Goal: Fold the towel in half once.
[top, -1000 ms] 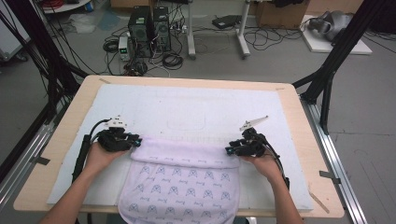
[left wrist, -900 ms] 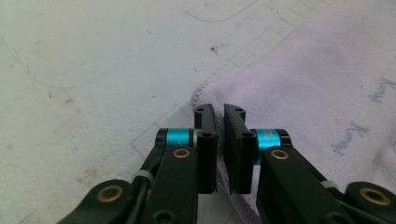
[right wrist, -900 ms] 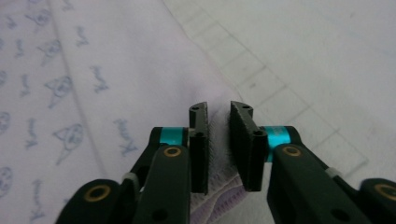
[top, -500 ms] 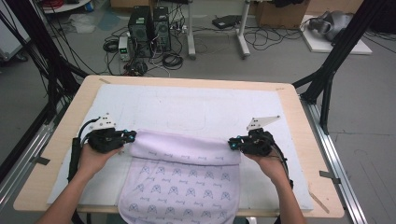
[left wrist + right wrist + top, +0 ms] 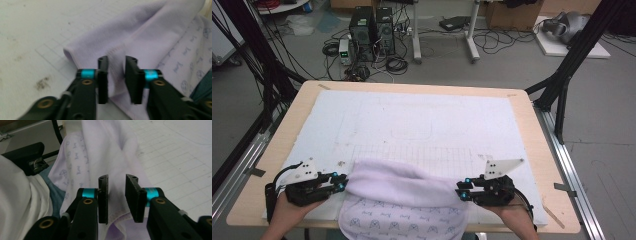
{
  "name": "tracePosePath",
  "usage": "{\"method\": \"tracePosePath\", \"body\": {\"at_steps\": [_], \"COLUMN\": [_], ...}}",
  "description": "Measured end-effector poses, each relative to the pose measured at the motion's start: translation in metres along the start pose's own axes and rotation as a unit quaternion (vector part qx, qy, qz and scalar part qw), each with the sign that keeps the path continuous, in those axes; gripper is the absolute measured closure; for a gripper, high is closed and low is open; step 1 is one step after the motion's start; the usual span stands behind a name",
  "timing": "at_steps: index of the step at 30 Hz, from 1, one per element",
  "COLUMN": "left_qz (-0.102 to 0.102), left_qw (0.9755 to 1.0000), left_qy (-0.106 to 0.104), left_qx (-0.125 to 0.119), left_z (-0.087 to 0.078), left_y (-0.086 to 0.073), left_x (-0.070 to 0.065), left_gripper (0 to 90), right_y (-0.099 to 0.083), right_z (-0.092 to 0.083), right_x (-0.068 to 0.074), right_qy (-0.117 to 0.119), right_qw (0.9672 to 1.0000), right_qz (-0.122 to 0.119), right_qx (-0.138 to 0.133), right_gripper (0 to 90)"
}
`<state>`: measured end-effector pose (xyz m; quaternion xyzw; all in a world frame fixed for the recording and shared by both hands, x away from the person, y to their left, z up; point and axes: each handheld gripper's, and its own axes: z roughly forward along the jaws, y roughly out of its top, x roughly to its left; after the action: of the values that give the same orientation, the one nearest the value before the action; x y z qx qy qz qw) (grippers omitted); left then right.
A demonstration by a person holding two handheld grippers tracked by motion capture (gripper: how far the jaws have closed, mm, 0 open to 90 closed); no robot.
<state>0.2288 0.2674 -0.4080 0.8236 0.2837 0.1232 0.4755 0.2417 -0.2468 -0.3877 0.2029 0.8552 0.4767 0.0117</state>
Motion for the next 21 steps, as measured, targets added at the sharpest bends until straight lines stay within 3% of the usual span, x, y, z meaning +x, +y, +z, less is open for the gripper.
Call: {"method": "tracePosePath", "body": {"at_steps": [2,5,6,7,10,14,16,18,21], "left_qz": [-0.002,-0.004,-0.001,-0.006,-0.009,-0.006,-0.004,-0.003,-0.002], "left_qw": [1.0,1.0,0.9999,0.9999,0.9998,0.9994,0.9991,0.9988,0.9979], "left_qy": [-0.003,0.005,0.01,0.011,0.014,0.034,0.03,0.032,0.037], "left_qx": [-0.003,-0.005,-0.006,-0.009,-0.009,0.011,0.029,0.037,0.053], "left_z": [-0.003,0.0,0.003,0.011,0.024,0.045,0.055,0.061,0.069], "left_y": [-0.001,0.005,0.007,0.012,0.017,0.021,0.021,0.02,0.019], "left_x": [0.002,0.007,0.01,0.015,0.023,0.033,0.036,0.038,0.042], "left_gripper": [66.2,61.6,61.6,61.9,65.3,65.4,66.8,68.2,67.5], "right_y": [0.0,0.0,0.0,-0.001,-0.001,-0.001,-0.003,-0.007,-0.013], "right_z": [-0.002,0.0,0.0,0.007,0.018,0.027,0.028,0.027,0.025], "right_x": [0.0,-0.015,-0.015,-0.022,-0.032,-0.036,-0.037,-0.04,-0.048], "right_qy": [0.0,-0.027,-0.027,-0.046,-0.052,-0.059,-0.056,-0.076,-0.069], "right_qw": [1.0,0.9994,0.9994,0.9984,0.9974,0.9958,0.9959,0.9933,0.9936], "right_qz": [0.001,0.016,0.016,0.013,0.014,0.01,0.011,-0.002,0.007], "right_qx": [0.001,0.011,0.011,0.031,0.049,0.069,0.07,0.087,0.09], "right_gripper": [67.2,63.9,63.9,63.4,63.1,62.2,62.0,62.6,62.8]}}
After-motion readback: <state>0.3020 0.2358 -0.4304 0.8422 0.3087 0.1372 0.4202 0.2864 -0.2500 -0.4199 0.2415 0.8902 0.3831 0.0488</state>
